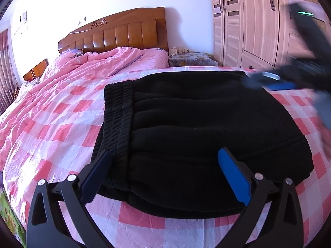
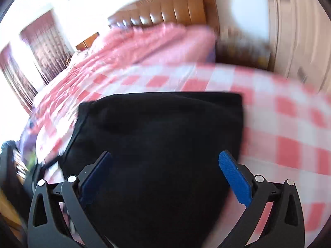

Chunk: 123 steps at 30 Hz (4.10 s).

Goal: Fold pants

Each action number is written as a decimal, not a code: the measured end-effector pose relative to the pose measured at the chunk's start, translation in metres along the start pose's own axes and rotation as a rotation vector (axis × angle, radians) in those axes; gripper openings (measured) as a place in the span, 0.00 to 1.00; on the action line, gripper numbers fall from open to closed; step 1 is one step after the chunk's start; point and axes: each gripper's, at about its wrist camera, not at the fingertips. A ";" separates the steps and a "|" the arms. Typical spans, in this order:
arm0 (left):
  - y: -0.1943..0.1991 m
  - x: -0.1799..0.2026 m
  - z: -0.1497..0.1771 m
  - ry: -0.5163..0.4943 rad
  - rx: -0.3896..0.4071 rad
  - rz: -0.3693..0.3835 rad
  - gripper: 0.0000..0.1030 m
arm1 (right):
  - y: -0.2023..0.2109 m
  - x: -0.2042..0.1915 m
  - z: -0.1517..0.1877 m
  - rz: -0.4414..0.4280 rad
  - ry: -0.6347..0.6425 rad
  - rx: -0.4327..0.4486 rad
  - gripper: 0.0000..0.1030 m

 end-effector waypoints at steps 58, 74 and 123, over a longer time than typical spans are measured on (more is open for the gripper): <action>0.138 0.019 0.028 0.162 0.221 -0.151 0.99 | 0.132 -0.141 0.192 0.428 0.054 0.260 0.96; 0.103 0.005 0.046 0.190 0.049 -0.139 0.99 | 0.097 -0.141 0.194 0.399 0.076 0.106 0.96; 0.102 0.013 0.057 0.113 0.058 -0.138 0.99 | 0.083 -0.145 0.196 0.385 0.102 0.061 0.96</action>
Point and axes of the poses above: each gripper's, at about its wrist camera, not at the fingertips, and y roughly against the way its jaws point, x to its right, z to its underside, and after that the axes turned 11 degrees about y, right-handed
